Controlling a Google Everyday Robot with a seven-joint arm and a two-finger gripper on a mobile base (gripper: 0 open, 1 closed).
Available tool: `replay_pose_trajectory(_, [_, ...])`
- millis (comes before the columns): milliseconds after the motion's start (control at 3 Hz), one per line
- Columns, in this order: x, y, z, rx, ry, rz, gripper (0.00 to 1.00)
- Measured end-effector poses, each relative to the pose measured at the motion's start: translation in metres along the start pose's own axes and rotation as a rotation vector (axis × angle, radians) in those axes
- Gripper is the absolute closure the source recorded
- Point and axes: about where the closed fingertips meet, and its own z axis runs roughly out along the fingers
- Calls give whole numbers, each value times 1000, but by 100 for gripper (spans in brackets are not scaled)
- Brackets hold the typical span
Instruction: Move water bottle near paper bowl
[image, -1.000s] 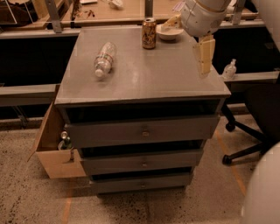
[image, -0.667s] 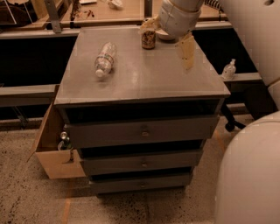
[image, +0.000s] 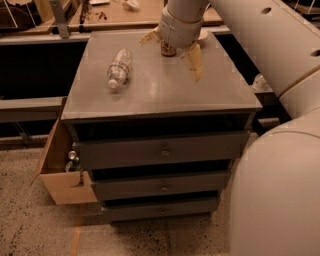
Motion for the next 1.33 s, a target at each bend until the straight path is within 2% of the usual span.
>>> replay_pose_trajectory(333, [10, -47, 36, 25, 43, -206, 0])
replay_pose_trajectory(667, [8, -78, 72, -23, 15, -391, 0])
replay_pose_trajectory(1000, [10, -105, 101, -36, 3, -511, 0])
replay_pose_trajectory(1333, [9, -131, 120, -33, 11, -596, 0])
